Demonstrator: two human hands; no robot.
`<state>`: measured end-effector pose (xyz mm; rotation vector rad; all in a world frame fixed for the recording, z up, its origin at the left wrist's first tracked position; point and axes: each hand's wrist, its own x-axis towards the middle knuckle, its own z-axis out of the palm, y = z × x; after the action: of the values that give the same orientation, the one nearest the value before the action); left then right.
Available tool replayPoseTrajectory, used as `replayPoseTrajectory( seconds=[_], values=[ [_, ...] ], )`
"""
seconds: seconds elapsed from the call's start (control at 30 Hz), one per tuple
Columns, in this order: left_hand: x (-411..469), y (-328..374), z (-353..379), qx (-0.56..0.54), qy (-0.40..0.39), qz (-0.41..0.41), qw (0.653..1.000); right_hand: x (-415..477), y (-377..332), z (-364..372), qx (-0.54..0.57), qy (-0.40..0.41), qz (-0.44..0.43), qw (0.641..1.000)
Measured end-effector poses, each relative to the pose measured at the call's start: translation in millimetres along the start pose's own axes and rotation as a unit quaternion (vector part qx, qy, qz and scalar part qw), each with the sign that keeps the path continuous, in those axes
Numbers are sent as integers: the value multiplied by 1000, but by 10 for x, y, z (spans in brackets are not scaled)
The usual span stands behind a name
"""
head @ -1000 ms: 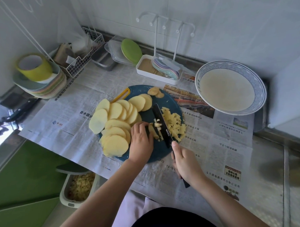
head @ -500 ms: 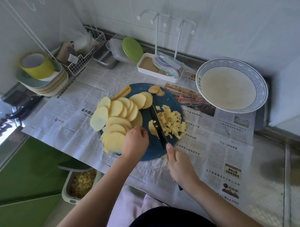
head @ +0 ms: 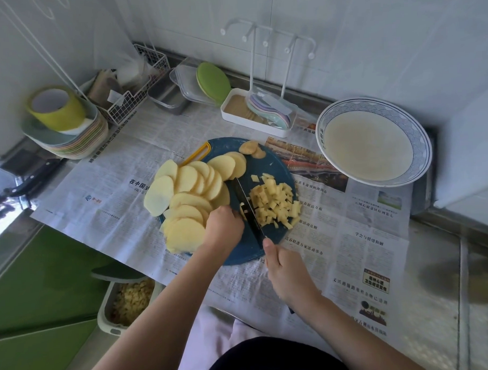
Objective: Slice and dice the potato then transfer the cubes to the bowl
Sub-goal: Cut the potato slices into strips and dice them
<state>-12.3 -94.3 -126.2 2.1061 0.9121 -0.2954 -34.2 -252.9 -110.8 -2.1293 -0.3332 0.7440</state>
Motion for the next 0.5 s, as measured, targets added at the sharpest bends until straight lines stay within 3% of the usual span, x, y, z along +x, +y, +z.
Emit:
replayPoseTrajectory(
  seconds=[0.5],
  values=[
    [6,53,-40,21,-16,4,1000,38,44,39,-116,23,-9,993]
  ],
)
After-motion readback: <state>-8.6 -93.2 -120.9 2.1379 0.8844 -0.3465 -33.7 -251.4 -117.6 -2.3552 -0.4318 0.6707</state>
